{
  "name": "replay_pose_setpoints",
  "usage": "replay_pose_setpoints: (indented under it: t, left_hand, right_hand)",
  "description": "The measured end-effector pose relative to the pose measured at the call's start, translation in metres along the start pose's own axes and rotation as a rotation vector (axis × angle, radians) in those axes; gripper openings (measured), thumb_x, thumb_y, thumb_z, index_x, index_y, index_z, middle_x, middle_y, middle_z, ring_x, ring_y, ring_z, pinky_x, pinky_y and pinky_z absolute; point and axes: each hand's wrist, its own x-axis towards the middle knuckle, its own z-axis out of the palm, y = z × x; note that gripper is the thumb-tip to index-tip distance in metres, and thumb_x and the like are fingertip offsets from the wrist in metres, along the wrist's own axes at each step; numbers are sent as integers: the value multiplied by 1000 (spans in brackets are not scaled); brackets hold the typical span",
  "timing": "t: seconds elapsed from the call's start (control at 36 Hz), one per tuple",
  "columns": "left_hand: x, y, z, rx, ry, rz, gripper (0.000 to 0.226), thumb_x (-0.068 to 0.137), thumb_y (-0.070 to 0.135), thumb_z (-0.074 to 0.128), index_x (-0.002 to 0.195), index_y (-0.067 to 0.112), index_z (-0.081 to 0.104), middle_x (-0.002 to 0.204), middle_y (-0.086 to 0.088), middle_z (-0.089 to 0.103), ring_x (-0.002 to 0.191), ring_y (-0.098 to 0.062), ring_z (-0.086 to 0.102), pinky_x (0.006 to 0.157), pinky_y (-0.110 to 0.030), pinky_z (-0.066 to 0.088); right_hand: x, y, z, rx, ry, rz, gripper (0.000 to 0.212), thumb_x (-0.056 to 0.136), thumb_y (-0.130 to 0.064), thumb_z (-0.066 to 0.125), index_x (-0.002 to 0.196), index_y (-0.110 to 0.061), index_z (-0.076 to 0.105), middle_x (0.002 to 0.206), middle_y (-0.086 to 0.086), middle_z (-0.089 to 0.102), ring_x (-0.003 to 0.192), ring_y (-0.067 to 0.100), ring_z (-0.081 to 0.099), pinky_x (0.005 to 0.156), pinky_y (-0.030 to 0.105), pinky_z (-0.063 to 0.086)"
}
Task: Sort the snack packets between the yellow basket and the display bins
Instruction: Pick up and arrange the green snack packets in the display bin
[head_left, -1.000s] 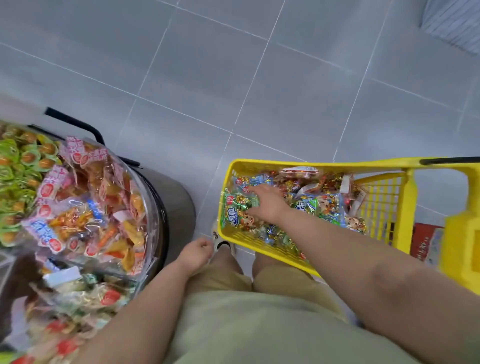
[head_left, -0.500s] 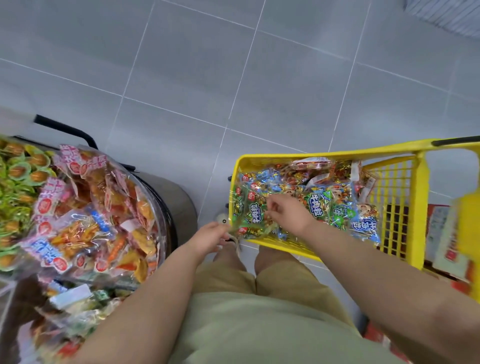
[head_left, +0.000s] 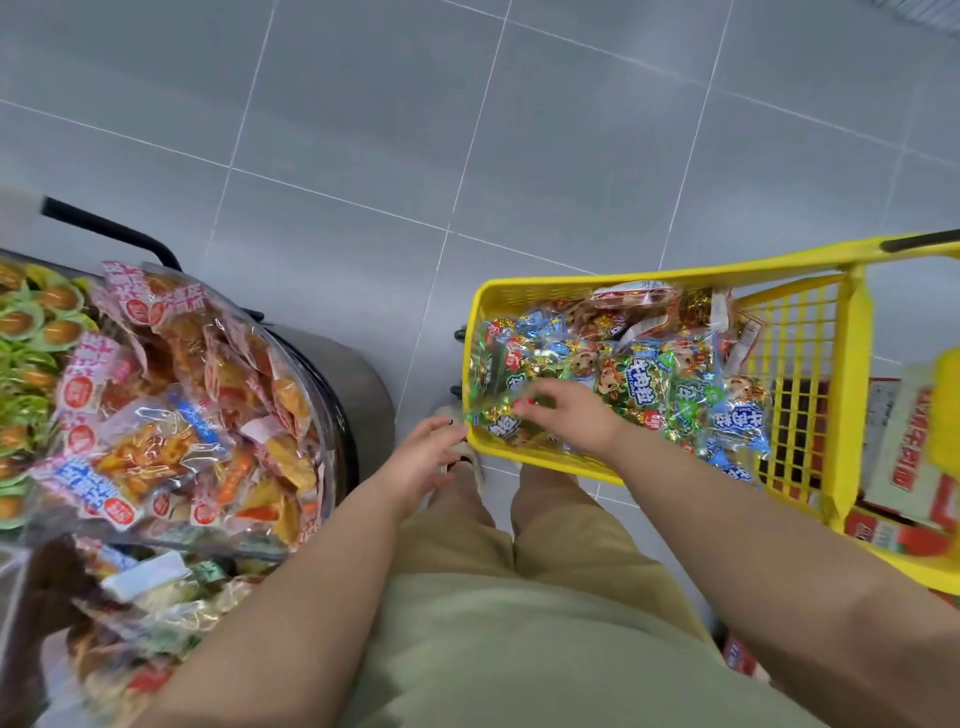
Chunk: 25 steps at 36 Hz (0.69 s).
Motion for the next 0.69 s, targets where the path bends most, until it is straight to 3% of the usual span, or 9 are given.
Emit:
replay_pose_setpoints:
  t: [0.11,0.14,0.17,0.25,0.31,0.39,0.47,0.58,0.69]
  left_hand:
    - [-4,5,-1,-86,-162,76,26,81,31,68,103,26,56,91,8,71,86,-7,66,68,-26,47]
    - [-6,7,-1,-114,-203,94,26,77,31,68,100,23,57,85,8,73,79,-6,68,63,-22,49]
    - [-5,8,-2,-147,-230,112,26,76,29,67,98,20,58,83,6,74,75,-7,69,61,-21,51]
    - [-3,10,-5,-205,-219,161,16,84,13,64,98,14,58,87,-2,74,79,-16,70,79,-33,52]
    - [-1,8,-9,-202,-161,170,12,87,7,62,94,13,55,87,-3,73,80,-19,69,84,-37,50]
    - [2,1,-16,-184,-84,156,18,89,8,63,85,16,47,80,-1,72,73,-14,70,64,-26,54]
    - [5,-8,-24,-200,-32,140,15,90,9,63,90,13,48,89,-5,70,70,-10,71,57,-20,53]
    - [1,-14,-30,-219,24,116,53,90,9,64,136,1,40,114,-13,67,94,-22,69,88,-40,54]
    - [-4,-19,-35,-219,26,99,47,90,9,63,134,7,48,119,-14,67,110,-31,64,103,-52,43]
  right_hand:
    - [0,-6,-10,340,40,118,42,86,-47,61,115,-15,60,98,-12,42,110,16,54,90,23,42]
    - [2,-8,-10,371,38,161,58,84,-52,62,125,-11,55,140,3,35,117,19,52,99,31,40]
    - [4,-11,-9,395,5,189,65,82,-55,62,130,-13,52,130,-1,55,120,19,51,104,38,38]
    - [13,-23,-3,379,-63,147,46,85,-55,57,119,-24,61,130,-1,58,114,13,53,97,33,41]
    - [23,-26,-1,326,77,123,43,90,-54,49,117,-24,62,123,-2,59,110,13,53,89,27,37]
    - [42,-15,-2,26,335,102,36,96,-38,49,123,-15,59,125,6,58,117,21,50,93,30,38]
    - [56,1,1,-313,161,164,60,88,-36,62,140,-14,40,141,11,44,131,29,38,107,40,33]
    - [59,10,21,-317,-1,254,72,81,-31,72,138,-9,34,133,14,50,118,31,51,92,38,47]
    - [53,15,22,-309,106,263,49,86,-24,66,128,-11,46,121,13,58,105,30,58,75,32,46]
